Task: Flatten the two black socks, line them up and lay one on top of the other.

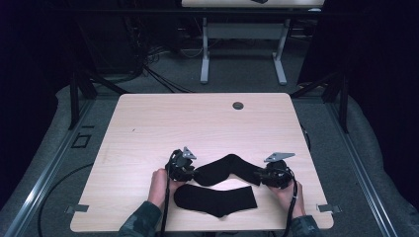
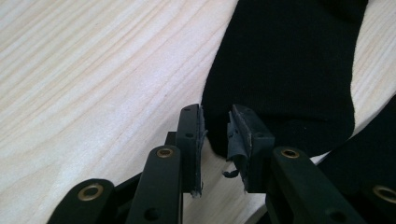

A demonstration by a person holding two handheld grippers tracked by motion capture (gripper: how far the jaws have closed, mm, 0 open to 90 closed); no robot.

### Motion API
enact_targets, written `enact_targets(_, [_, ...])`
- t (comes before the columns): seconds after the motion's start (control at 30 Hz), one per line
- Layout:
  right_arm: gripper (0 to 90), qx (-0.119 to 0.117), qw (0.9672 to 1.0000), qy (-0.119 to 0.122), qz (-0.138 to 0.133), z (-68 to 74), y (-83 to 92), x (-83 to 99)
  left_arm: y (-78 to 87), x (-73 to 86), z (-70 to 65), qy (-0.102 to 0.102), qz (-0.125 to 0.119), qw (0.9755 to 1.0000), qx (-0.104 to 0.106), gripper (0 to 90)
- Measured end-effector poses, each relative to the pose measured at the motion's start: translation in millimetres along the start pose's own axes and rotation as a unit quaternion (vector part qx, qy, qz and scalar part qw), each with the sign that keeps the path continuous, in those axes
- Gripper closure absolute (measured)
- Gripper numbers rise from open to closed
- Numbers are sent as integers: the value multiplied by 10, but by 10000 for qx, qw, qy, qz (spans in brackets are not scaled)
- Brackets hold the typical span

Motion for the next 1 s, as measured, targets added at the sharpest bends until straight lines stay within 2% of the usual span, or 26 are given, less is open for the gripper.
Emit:
enact_targets(0.23, [740,228,9994,248,10,-9,-59,-35,20,33,99,61,-55,9999,-132,719])
enact_targets(0.33, [710,194,9994,280,-44,-14,-85,-56,31,36,130,108,-3,9998,-179,651])
enact_targets(0.37, [688,196,9993,308,-63,-14,-80,-63,50,31,131,102,-1,9999,-115,603])
enact_targets(0.43, [661,234,9988,387,-178,-10,-33,-75,124,8,105,126,-196,9996,143,550])
enact_targets(0.5, [649,149,9986,448,-244,7,33,-77,206,-12,62,-3,-257,9995,207,528])
enact_targets(0.63, [619,53,9982,548,-220,31,138,-74,287,-41,-101,-386,-276,9982,380,527])
enact_targets(0.77, [607,-38,9972,733,-130,80,175,-46,257,-29,-277,-785,-177,9957,462,537])
enact_targets(0.83, [607,-55,9965,832,-36,95,156,-19,204,-6,-333,-947,-23,9940,546,556])
enact_targets(0.97, [613,-107,9959,884,162,92,69,33,117,2,-370,-1018,170,9925,660,594])
enact_targets(1.0, [616,-110,9959,878,188,92,57,38,100,-4,-360,-989,192,9928,646,600])
Point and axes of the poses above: each handheld gripper's, and its own axes: y roughly backward along the jaws, x roughly out of its underside, z roughly to its left, the point moved 5 cm from there along -y, roughly forward along the jaws, and after that the axes turned 1 degree about -z, right-handed, at the moved point
